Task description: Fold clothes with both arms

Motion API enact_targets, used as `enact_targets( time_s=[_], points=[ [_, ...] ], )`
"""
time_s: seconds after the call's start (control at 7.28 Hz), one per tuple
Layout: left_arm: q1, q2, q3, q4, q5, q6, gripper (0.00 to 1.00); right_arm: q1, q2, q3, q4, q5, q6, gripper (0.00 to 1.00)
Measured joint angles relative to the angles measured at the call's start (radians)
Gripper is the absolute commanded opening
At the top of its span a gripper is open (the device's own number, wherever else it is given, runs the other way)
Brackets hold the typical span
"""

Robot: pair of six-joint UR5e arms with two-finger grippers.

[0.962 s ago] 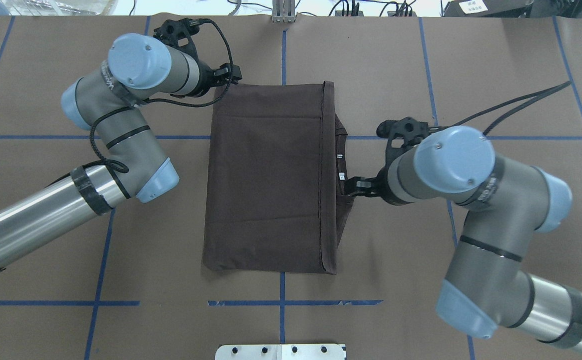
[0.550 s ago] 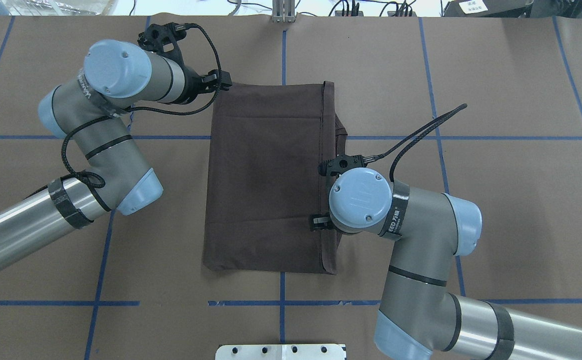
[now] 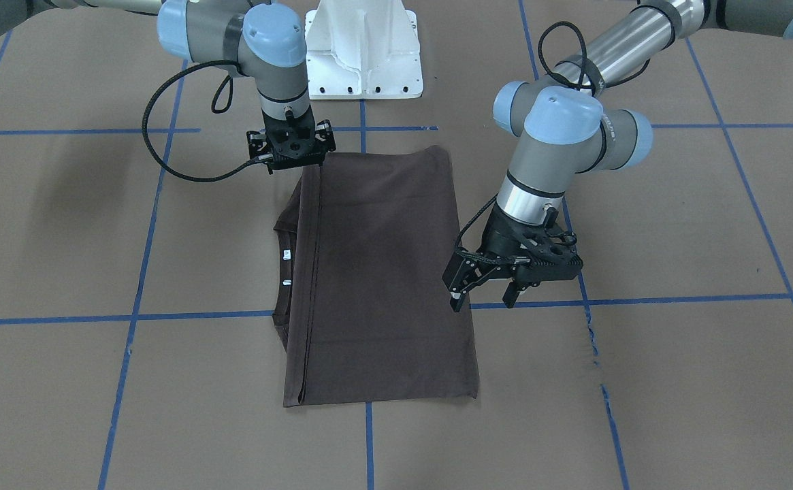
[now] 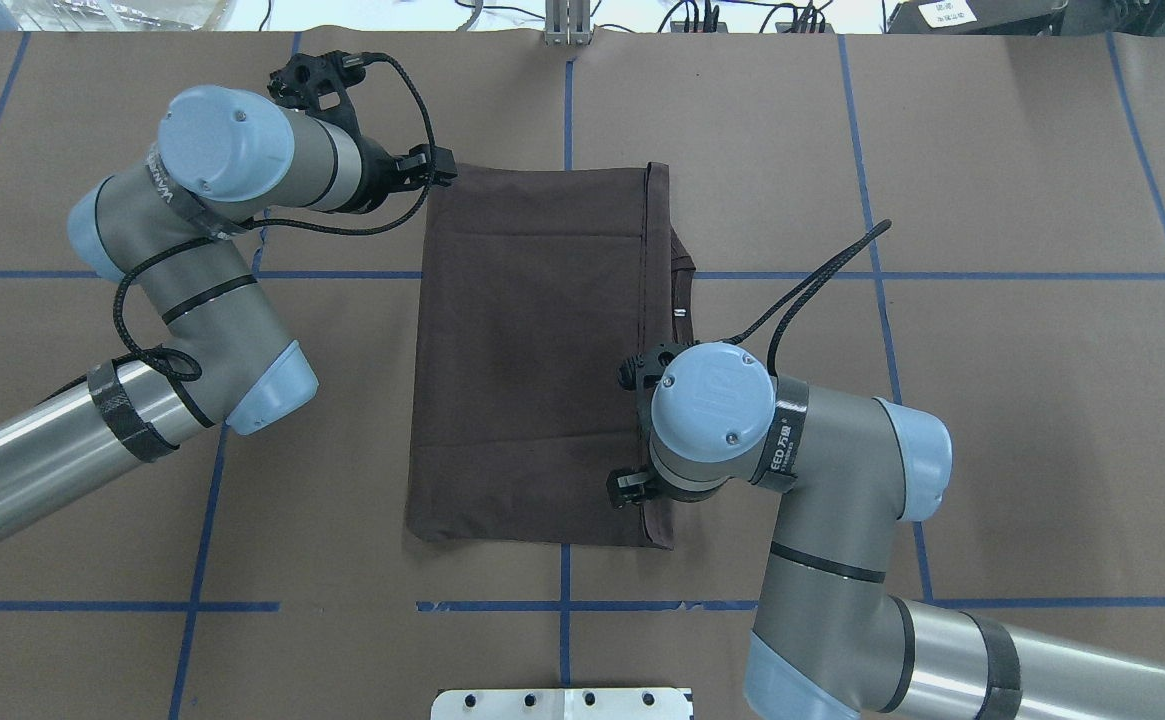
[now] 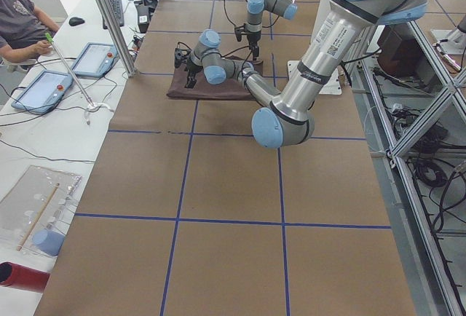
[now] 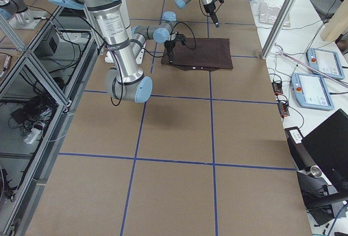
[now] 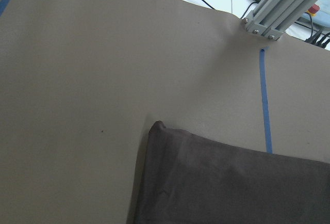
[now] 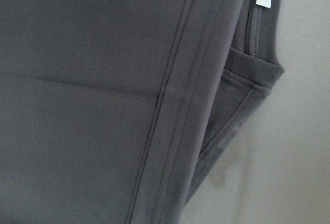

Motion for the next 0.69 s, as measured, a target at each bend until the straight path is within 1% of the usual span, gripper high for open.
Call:
enact_targets(
  time_s=[0.41, 0.69],
  points=[
    [0.0, 0.003, 0.0, -0.001, 0.0, 0.0, 1.0, -0.031, 0.014, -0.028, 0.001, -0.036, 0.054, 1.0],
    [0.0, 0.008, 0.0, -0.001, 0.001, 0.0, 1.0, -0.046, 0.015, -0.038, -0.019, -0.054, 0.073, 1.0]
  ],
)
